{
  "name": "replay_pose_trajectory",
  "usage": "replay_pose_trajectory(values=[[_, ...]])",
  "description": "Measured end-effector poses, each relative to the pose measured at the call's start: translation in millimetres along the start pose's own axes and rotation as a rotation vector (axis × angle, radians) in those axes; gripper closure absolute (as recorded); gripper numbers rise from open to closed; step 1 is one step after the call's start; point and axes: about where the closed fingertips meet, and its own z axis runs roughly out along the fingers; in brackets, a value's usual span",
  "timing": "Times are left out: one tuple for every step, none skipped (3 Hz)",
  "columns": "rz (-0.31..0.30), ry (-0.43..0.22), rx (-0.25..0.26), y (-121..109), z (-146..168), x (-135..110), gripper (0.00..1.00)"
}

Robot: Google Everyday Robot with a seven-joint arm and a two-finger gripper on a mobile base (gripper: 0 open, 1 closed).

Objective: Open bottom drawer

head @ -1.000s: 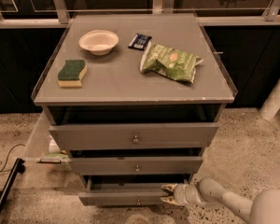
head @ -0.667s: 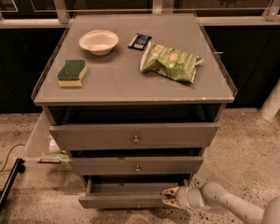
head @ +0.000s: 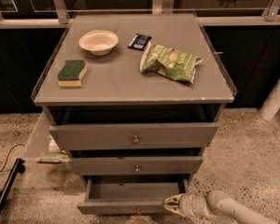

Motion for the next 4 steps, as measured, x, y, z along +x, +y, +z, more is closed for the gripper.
replay_pose_trajectory(values=[[0.0,0.0,0.0,0.0,0.0,0.0,0.57],[0.0,0.0,0.0,0.0,0.1,0.0,0.34],[0.0,0.0,0.0,0.1,0.1,-0.1,0.11],[0.0,0.0,0.0,0.1,0.3,0.0,0.0]])
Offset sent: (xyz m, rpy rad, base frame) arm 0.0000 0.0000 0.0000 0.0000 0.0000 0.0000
